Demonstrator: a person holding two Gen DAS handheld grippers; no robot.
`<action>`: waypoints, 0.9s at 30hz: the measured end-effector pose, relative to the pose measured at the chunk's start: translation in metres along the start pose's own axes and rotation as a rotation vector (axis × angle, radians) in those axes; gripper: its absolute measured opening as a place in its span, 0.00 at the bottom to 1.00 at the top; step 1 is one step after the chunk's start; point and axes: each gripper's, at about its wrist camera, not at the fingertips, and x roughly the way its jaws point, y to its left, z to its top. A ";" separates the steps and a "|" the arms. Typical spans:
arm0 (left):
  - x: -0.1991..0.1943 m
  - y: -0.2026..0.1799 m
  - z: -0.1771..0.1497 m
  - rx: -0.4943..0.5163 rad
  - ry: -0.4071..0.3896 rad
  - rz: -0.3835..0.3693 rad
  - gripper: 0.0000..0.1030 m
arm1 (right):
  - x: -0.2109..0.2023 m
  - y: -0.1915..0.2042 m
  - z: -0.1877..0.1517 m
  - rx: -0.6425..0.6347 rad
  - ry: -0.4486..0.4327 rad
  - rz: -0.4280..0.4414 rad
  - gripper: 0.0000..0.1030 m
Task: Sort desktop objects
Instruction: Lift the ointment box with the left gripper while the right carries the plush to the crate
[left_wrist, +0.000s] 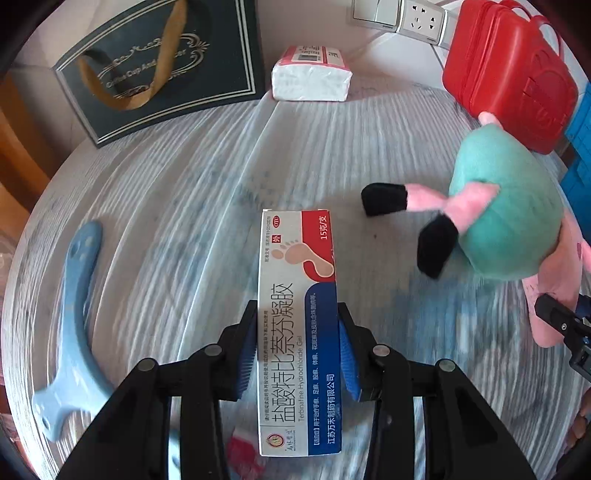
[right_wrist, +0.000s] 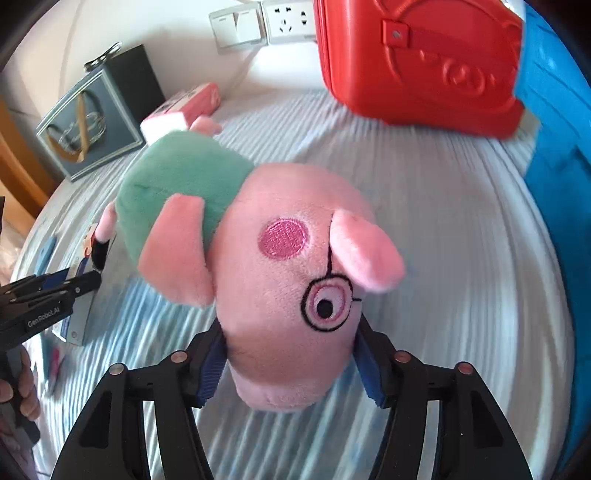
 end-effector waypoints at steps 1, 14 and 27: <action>-0.006 0.001 -0.016 -0.004 0.002 0.001 0.38 | -0.008 -0.001 -0.011 0.016 0.005 0.017 0.63; -0.050 -0.018 -0.017 0.020 -0.129 0.021 0.38 | -0.058 0.015 -0.007 -0.144 -0.095 -0.074 0.97; -0.001 -0.002 -0.019 -0.058 0.005 -0.012 0.38 | -0.002 0.019 0.029 -0.207 -0.024 -0.124 1.00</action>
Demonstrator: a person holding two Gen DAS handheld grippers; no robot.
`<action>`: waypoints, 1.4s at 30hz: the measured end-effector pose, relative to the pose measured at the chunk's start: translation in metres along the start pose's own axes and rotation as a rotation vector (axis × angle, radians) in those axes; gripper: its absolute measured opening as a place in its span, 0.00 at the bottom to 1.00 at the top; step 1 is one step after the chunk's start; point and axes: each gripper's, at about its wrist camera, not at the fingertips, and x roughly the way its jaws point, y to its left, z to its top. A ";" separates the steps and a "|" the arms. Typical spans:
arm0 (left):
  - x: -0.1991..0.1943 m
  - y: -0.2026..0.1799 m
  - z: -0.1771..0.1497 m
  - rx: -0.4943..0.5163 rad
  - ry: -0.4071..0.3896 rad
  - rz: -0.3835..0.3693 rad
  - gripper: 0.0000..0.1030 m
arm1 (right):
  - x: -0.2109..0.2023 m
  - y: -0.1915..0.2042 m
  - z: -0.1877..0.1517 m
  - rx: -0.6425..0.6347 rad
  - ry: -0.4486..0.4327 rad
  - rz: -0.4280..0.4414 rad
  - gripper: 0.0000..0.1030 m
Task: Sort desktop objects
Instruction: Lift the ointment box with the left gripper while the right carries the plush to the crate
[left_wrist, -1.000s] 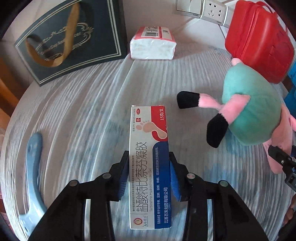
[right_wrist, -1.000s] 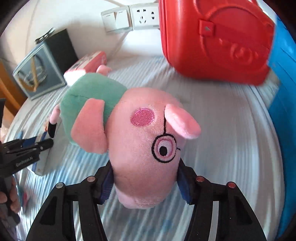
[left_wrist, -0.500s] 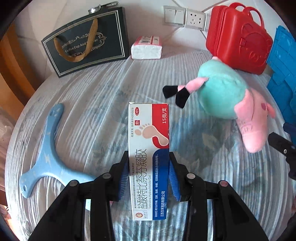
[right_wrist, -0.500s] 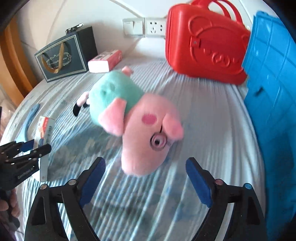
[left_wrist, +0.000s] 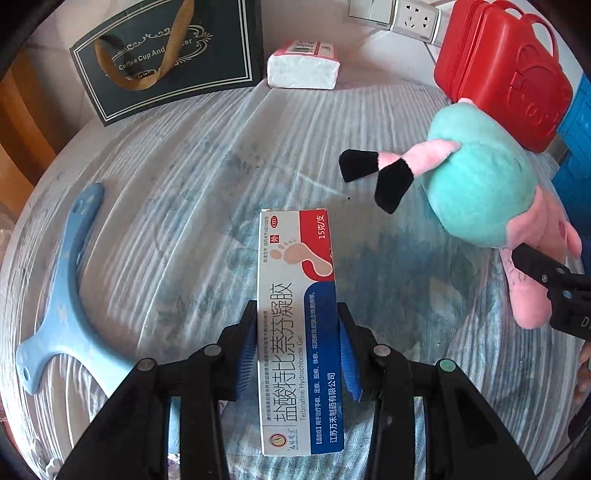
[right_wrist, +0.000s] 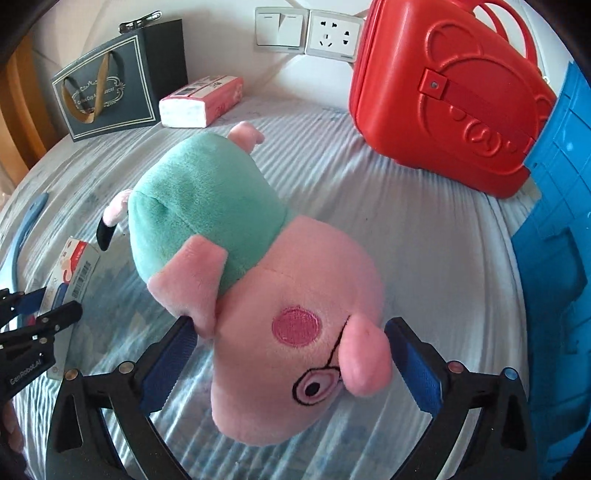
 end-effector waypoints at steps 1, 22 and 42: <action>0.000 0.002 0.001 -0.007 -0.011 0.008 0.38 | 0.002 0.000 0.001 0.009 -0.001 0.008 1.00; -0.124 -0.028 -0.001 0.055 -0.280 -0.014 0.37 | -0.102 -0.013 -0.034 0.190 -0.218 0.081 0.70; -0.361 0.013 -0.120 0.087 -0.665 -0.082 0.38 | -0.403 0.039 -0.158 0.200 -0.666 -0.087 0.70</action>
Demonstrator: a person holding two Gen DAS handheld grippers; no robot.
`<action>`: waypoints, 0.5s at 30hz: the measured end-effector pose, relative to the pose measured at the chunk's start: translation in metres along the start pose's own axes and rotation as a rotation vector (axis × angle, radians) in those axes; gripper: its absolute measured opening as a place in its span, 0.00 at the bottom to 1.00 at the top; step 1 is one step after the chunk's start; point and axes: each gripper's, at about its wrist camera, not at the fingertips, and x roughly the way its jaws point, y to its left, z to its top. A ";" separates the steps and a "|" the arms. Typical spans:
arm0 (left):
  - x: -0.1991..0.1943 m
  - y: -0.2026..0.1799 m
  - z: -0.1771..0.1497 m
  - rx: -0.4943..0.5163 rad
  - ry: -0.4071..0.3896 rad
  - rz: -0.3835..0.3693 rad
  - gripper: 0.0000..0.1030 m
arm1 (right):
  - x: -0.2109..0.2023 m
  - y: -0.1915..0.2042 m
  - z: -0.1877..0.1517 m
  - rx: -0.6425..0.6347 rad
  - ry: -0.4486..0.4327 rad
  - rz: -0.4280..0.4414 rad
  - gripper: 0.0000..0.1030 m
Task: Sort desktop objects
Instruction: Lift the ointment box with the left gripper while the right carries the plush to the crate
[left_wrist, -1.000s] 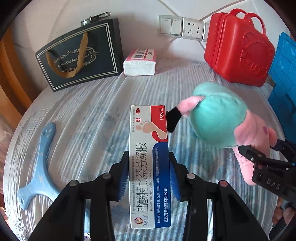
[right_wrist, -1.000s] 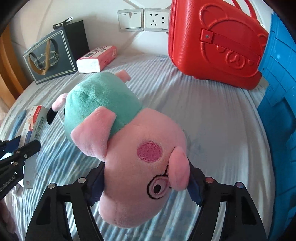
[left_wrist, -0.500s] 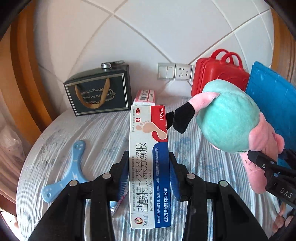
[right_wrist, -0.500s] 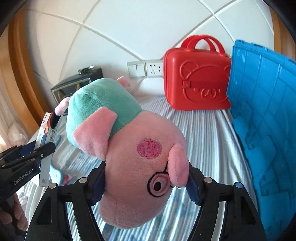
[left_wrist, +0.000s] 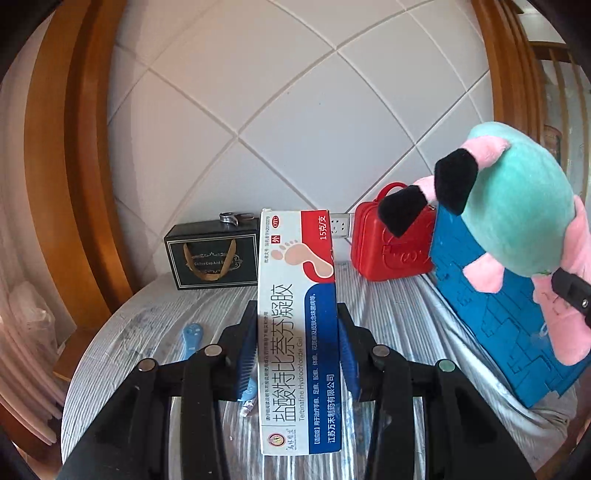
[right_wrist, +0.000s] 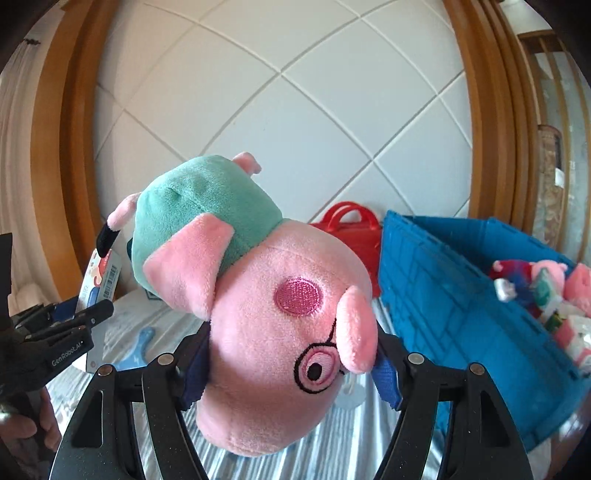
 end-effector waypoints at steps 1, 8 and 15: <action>-0.006 -0.002 -0.001 0.002 -0.005 -0.012 0.38 | -0.012 -0.002 0.001 0.002 -0.015 -0.017 0.70; -0.036 -0.036 0.002 0.008 -0.044 -0.098 0.37 | -0.082 -0.034 0.012 0.040 -0.099 -0.139 0.70; -0.062 -0.113 0.018 0.050 -0.116 -0.177 0.38 | -0.121 -0.097 0.020 0.078 -0.162 -0.244 0.70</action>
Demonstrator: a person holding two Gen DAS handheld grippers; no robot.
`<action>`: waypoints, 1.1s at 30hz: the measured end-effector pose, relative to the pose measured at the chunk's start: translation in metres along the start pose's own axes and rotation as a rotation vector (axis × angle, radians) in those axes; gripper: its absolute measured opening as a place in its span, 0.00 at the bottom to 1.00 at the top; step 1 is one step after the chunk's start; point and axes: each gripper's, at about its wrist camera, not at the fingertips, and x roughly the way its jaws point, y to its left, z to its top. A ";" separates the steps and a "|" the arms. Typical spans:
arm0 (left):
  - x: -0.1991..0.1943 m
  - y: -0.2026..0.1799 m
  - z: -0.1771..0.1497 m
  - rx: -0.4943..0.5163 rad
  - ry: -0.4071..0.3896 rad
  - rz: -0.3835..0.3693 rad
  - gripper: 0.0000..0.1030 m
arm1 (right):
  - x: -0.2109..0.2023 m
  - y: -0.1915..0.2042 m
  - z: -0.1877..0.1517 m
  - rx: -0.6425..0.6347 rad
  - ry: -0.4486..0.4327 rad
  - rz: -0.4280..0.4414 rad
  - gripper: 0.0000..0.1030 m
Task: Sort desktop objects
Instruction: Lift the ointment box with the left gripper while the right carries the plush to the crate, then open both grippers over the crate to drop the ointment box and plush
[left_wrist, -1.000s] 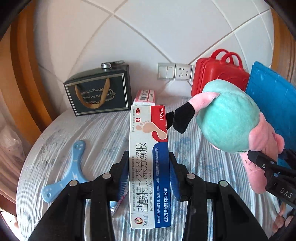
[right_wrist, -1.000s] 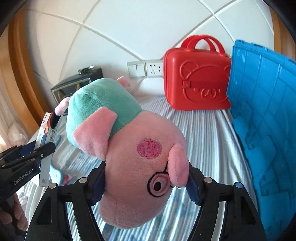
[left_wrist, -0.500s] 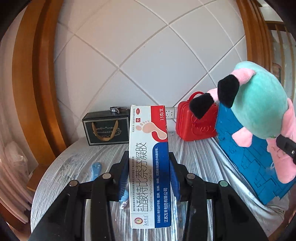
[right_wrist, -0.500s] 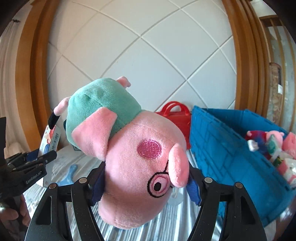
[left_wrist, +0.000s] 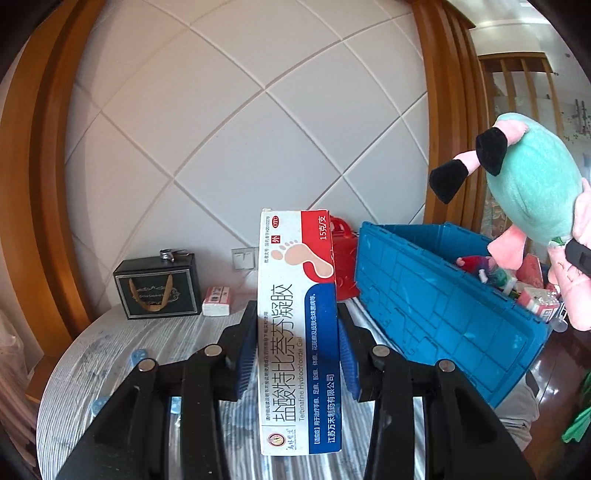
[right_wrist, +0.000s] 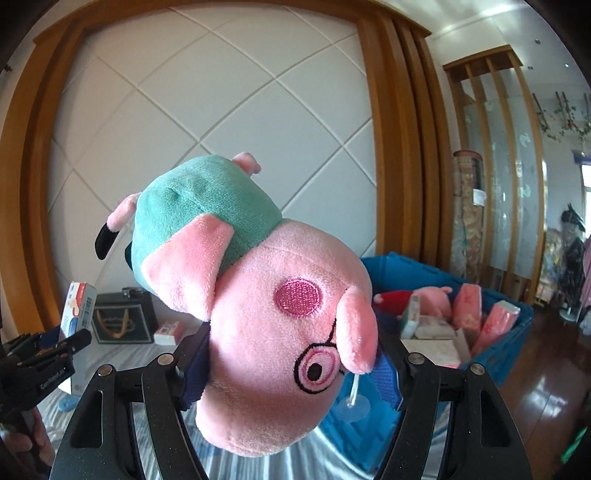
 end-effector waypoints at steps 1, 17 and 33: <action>0.001 -0.014 0.004 0.005 -0.011 -0.010 0.38 | 0.001 -0.011 0.002 0.003 -0.007 -0.008 0.70; 0.097 -0.322 0.060 0.054 -0.005 -0.105 0.38 | 0.089 -0.276 0.023 -0.035 -0.032 -0.050 0.71; 0.145 -0.411 0.062 0.123 0.060 -0.061 0.38 | 0.148 -0.342 0.007 -0.040 0.047 -0.016 0.81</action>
